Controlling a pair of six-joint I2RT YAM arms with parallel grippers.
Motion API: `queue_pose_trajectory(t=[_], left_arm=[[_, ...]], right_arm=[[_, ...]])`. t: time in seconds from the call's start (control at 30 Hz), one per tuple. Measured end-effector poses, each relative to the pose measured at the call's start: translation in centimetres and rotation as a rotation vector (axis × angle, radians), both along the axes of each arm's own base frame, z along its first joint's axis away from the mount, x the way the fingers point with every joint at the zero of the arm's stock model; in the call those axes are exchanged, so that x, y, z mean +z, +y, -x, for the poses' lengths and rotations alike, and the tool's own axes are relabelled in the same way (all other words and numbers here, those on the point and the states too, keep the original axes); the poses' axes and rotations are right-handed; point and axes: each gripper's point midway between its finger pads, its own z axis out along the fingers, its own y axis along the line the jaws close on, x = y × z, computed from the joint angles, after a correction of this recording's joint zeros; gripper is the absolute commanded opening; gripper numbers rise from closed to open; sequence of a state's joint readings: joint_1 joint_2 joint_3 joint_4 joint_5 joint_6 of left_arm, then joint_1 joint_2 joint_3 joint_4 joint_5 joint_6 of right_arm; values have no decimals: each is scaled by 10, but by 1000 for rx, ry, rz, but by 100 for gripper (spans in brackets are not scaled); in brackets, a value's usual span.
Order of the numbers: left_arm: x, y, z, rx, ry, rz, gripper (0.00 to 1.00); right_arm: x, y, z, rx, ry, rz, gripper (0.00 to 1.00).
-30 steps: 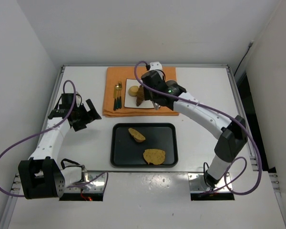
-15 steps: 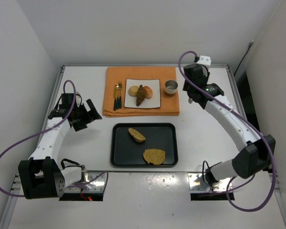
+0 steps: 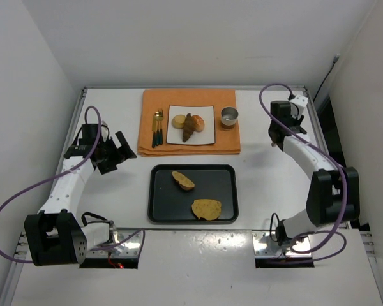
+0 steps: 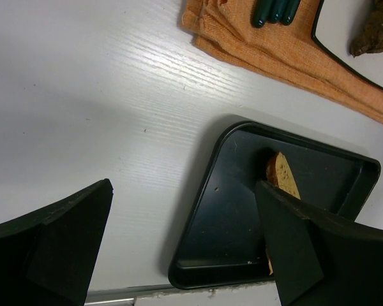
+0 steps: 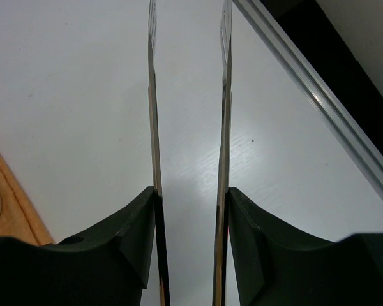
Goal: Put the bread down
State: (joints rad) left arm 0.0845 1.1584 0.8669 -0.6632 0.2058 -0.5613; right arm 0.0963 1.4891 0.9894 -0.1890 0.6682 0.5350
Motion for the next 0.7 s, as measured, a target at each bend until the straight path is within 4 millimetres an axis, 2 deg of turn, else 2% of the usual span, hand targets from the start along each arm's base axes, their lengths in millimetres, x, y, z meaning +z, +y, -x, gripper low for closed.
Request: queue_pose_trajectory(t=[0.17, 0.33, 0.37, 0.4, 0.5, 0.57, 0.6, 0.63, 0.7], left_arm=[[0, 0, 0, 1, 0, -1, 100], [-1, 1, 0, 3, 4, -4, 100], [-2, 1, 0, 4, 6, -5, 100], [-2, 1, 0, 4, 7, -6, 100], [-4, 1, -1, 5, 12, -6, 100], [-5, 2, -1, 5, 16, -6, 100], [-5, 2, -1, 6, 17, -7, 100], [-5, 2, -1, 6, 16, -7, 100], [-4, 2, -2, 6, 13, -8, 100]], right_arm=[[-26, -5, -22, -8, -7, -15, 47], [-65, -9, -31, -5, 45, -36, 49], [-72, -8, -32, 1, 58, -43, 52], [-79, -8, -33, 1, 67, -50, 62], [-98, -7, -35, 4, 101, -75, 79], [-104, -5, -35, 8, 113, -89, 87], [-104, -4, -35, 9, 114, -94, 96], [-103, -4, -35, 11, 109, -100, 99], [-96, -3, -33, 12, 107, -108, 99]])
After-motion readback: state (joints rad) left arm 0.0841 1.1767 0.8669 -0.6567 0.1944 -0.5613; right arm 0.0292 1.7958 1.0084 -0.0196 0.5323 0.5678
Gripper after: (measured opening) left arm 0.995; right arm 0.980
